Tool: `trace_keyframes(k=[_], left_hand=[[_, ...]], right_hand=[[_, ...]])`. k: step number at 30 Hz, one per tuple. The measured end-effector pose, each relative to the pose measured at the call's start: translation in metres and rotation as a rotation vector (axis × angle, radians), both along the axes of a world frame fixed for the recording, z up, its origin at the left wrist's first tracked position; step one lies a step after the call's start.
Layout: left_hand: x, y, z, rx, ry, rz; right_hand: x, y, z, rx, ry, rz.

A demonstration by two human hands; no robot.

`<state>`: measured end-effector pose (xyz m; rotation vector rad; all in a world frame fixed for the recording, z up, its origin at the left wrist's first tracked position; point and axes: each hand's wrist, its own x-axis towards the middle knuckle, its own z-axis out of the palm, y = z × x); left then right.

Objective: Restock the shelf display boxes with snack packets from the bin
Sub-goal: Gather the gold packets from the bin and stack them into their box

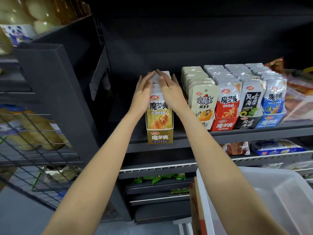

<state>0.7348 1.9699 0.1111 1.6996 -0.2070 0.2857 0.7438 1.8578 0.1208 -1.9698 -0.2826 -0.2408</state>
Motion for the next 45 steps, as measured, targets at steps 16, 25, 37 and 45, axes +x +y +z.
trace_keyframes(k=[16,25,37,45], left_hand=[[0.006,-0.003,0.009,0.047,0.117,0.006],[-0.055,-0.01,-0.004,-0.261,0.18,-0.069],[-0.048,-0.01,-0.017,-0.269,0.202,-0.087],[-0.049,-0.001,-0.015,-0.079,0.17,-0.154]], right_hand=[[0.006,0.0,0.006,0.02,0.069,-0.013],[-0.056,-0.005,-0.01,0.105,-0.093,-0.099],[-0.067,-0.001,-0.026,0.238,0.015,-0.077],[-0.068,-0.015,-0.009,0.278,0.182,0.157]])
